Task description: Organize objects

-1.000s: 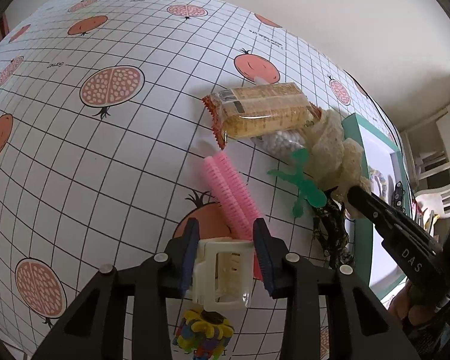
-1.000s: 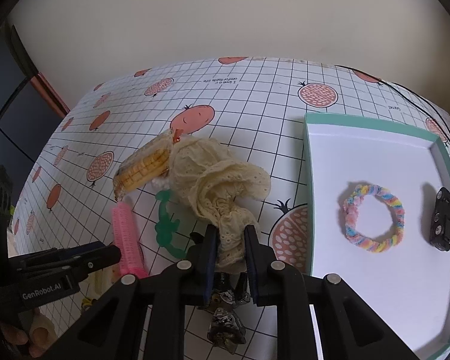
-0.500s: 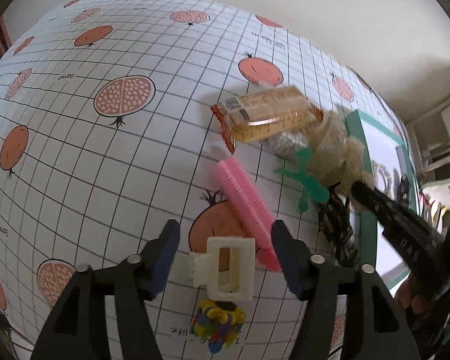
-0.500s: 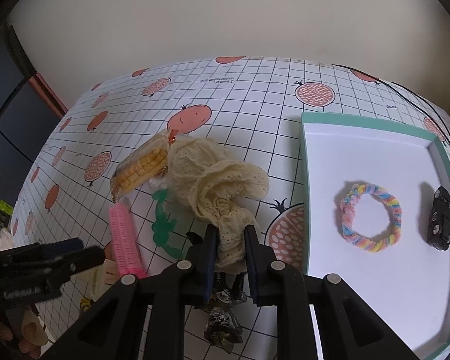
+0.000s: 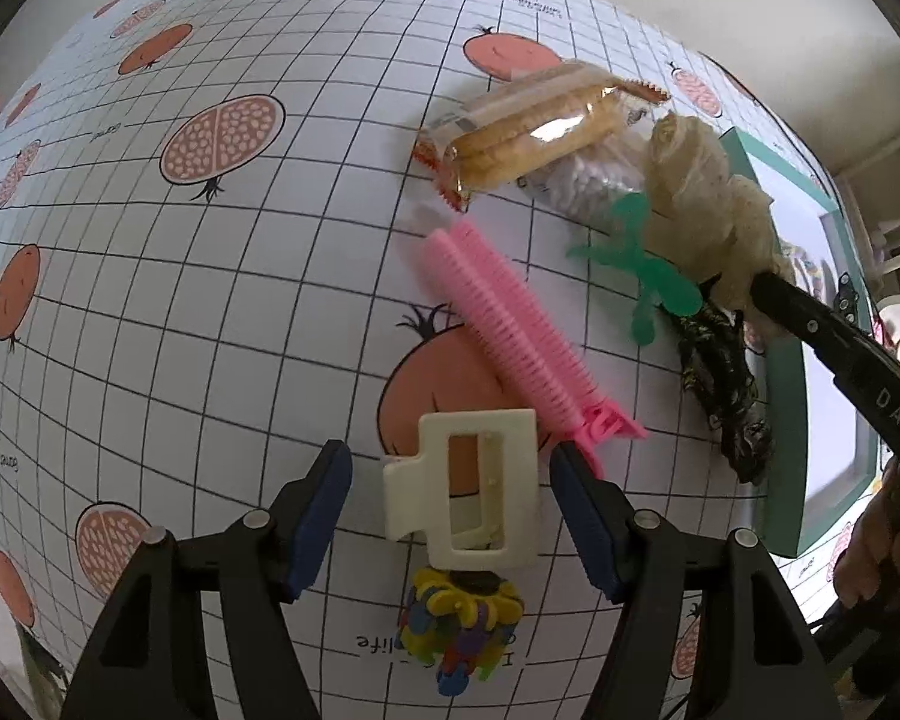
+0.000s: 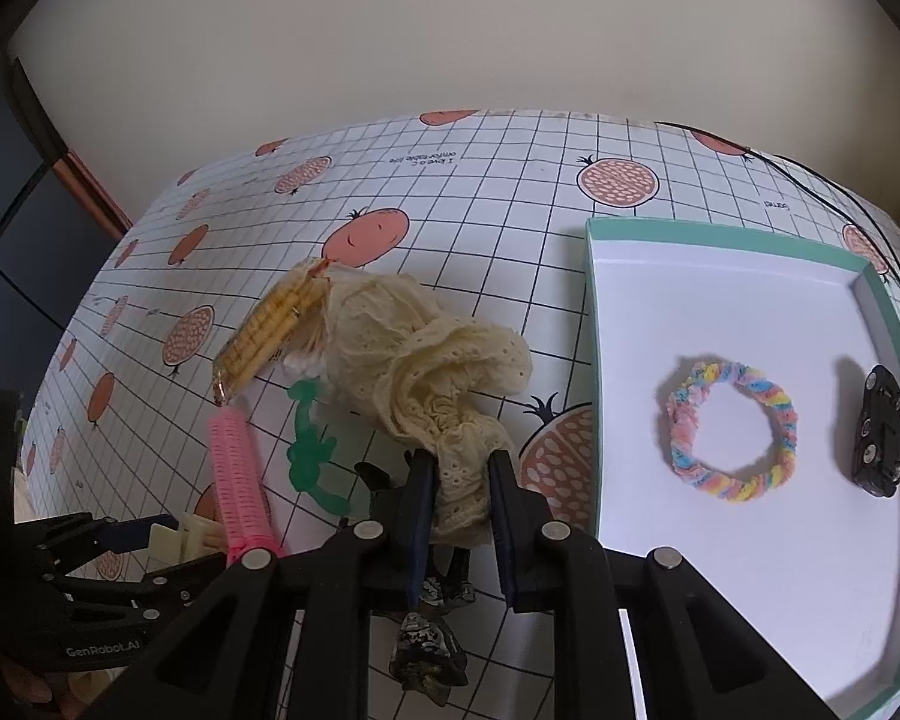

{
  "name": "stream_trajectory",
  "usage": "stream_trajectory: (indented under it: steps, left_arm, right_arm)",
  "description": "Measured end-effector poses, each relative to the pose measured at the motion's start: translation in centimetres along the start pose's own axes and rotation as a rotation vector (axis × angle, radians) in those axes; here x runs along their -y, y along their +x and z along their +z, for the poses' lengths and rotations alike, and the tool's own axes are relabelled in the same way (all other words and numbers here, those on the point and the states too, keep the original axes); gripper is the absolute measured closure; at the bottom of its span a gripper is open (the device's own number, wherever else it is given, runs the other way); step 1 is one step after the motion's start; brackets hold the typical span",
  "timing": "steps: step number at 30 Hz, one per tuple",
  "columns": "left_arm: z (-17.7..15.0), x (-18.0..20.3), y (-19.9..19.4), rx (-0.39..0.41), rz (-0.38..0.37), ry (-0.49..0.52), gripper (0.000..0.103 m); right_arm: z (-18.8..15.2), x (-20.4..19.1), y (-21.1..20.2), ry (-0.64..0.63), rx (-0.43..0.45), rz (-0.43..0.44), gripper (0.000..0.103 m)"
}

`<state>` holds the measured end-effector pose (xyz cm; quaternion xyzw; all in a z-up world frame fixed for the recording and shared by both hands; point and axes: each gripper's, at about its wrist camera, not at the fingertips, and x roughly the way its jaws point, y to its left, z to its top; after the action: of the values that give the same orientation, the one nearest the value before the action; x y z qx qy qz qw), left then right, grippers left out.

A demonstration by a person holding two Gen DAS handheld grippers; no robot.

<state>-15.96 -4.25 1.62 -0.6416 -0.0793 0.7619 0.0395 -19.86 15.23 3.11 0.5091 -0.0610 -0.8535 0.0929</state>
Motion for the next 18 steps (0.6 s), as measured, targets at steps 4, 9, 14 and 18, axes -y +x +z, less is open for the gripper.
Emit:
stream_trajectory:
  steps: [4, 9, 14, 18]
  left_arm:
    - [0.0, -0.2, -0.4, 0.018, -0.012, -0.002, 0.047]
    - [-0.1, -0.3, -0.8, 0.035, -0.020, 0.000, 0.055]
    - [-0.1, -0.6, -1.3, 0.058, -0.031, -0.004, 0.056]
    - [-0.2, -0.9, -1.8, 0.080, -0.035, -0.008, 0.056]
  right_arm:
    - [0.1, 0.1, -0.5, 0.007, 0.023, 0.000, 0.085]
    - [0.4, 0.4, -1.3, 0.026, 0.063, 0.002, 0.087]
    - [0.8, 0.5, -2.6, 0.035, 0.132, 0.012, 0.088]
    - [1.0, 0.5, -3.7, 0.039, 0.191, 0.023, 0.089]
